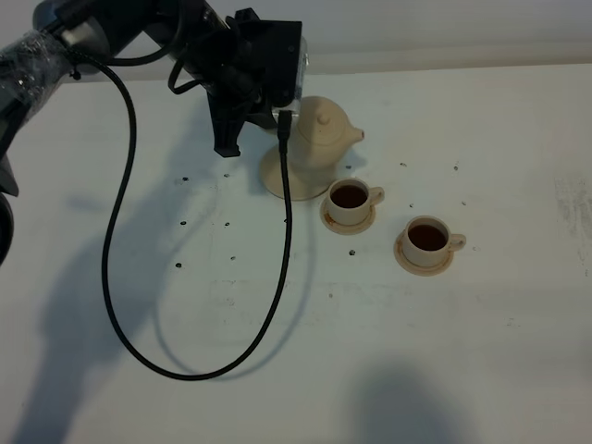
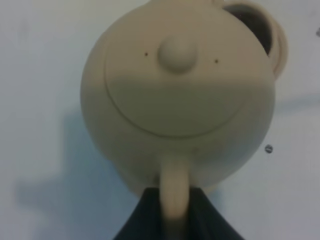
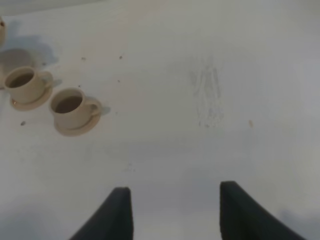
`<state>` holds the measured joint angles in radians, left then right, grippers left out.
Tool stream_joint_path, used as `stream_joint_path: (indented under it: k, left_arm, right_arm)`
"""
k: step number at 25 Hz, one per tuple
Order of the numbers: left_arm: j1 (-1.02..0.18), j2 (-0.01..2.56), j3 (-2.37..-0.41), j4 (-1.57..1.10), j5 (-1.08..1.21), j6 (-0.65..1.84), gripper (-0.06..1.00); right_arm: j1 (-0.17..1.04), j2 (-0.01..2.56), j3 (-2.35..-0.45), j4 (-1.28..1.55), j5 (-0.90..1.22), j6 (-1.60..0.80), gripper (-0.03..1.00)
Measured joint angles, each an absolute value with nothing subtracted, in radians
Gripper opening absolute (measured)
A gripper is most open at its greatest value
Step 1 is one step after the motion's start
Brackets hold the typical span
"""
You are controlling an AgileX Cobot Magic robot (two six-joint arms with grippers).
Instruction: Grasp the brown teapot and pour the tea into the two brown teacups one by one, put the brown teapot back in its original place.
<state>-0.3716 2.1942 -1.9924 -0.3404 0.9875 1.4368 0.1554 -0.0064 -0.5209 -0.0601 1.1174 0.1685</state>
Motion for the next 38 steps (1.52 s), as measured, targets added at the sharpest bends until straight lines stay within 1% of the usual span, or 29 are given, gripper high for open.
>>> stream_joint_path:
  k: [4, 10, 20, 28, 38]
  left_arm:
    - [-0.35, 2.194, -1.971, -0.356, 0.943, 1.43, 0.08]
    - [-0.313, 2.194, -1.821, -0.438, 0.816, 1.476, 0.08]
    - [-0.303, 2.194, -1.617, -0.548, 0.575, 1.586, 0.08]
    - [-0.3, 2.194, -1.575, -0.616, 0.466, 1.627, 0.08]
    - [-0.297, 2.18, -1.574, -0.621, 0.473, 1.629, 0.08]
  right_arm:
    - [0.155, -0.006, -0.521, -0.06, 1.117, 0.169, 0.41]
    - [0.155, -0.006, -0.521, -0.06, 1.117, 0.169, 0.41]
    - [0.155, -0.006, -0.521, -0.06, 1.117, 0.169, 0.41]
    - [0.155, -0.006, -0.521, -0.06, 1.117, 0.169, 0.41]
    - [0.155, -0.006, -0.521, -0.06, 1.117, 0.169, 0.41]
